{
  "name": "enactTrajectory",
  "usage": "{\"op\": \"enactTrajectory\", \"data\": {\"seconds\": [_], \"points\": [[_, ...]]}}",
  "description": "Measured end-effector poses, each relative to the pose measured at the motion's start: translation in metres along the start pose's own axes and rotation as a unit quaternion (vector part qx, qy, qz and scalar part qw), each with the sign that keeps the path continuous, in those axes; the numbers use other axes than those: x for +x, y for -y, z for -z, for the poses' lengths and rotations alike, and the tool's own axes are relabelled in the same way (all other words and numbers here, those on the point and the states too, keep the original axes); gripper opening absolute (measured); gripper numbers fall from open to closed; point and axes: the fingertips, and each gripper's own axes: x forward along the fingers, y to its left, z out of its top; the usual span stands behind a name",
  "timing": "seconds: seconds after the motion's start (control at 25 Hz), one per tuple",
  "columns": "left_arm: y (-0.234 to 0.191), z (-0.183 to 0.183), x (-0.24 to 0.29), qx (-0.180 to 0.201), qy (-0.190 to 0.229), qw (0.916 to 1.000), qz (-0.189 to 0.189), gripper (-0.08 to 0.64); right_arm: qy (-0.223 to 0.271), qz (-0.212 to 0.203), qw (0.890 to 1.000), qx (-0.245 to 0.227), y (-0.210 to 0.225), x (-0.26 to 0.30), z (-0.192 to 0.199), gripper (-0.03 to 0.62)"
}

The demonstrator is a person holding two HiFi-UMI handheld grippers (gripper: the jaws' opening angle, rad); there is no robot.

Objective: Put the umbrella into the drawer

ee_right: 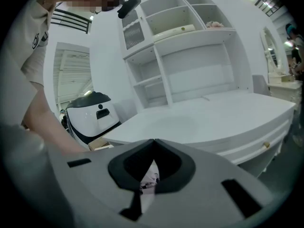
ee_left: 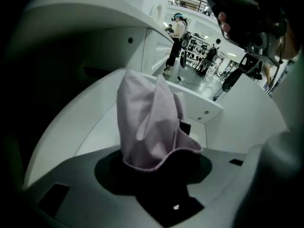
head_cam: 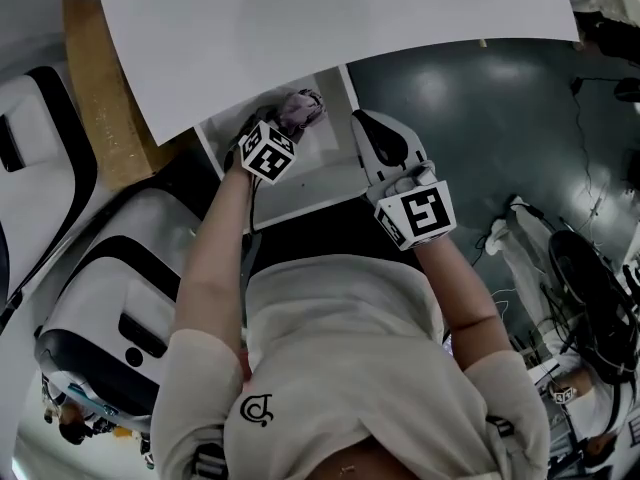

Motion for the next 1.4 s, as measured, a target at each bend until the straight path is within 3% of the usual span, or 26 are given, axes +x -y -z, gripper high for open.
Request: {"op": "enactTrajectory", "data": {"seconds": [0.28, 0.44, 0.56, 0.76, 0.84, 1.04, 1.12, 1.24, 1.4], "points": [[-0.004, 0.012, 0.032, -0.017, -0.051, 0.998, 0.033, 0.238, -0.017, 0.003, 1.0, 0.009, 0.01, 0.007, 0.013, 0.006], [-0.006, -0.011, 0.046, -0.03, -0.051, 0.9973, 0.044, 0.241, -0.018, 0.007, 0.999, 0.031, 0.043, 0.005, 0.006, 0.006], [0.0, -0.006, 0.048, -0.034, -0.051, 0.9972, 0.042, 0.251, -0.026, 0.007, 0.999, 0.029, 0.038, 0.001, 0.016, 0.006], [0.019, 0.004, 0.043, -0.027, -0.07, 0.9949, 0.068, 0.417, -0.02, 0.011, 0.999, 0.026, 0.023, -0.003, 0.019, 0.006], [0.019, 0.004, 0.028, -0.014, -0.069, 0.9961, 0.053, 0.419, -0.009, 0.013, 1.0, 0.019, 0.011, -0.009, 0.011, 0.006], [0.003, -0.011, -0.03, -0.004, -0.005, 1.0, -0.006, 0.416, 0.02, 0.005, 1.0, 0.007, -0.025, -0.022, -0.014, 0.006], [0.008, -0.014, -0.052, -0.007, 0.008, 0.9999, -0.011, 0.382, 0.019, 0.004, 1.0, 0.006, -0.035, -0.03, -0.018, 0.006], [0.013, -0.02, -0.086, -0.02, 0.036, 0.9988, -0.026, 0.211, 0.023, 0.002, 1.0, 0.003, -0.05, -0.039, -0.025, 0.006], [0.011, -0.035, -0.123, -0.031, 0.084, 0.9947, -0.051, 0.073, 0.042, -0.007, 0.999, -0.02, -0.067, -0.042, -0.041, 0.006]]}}
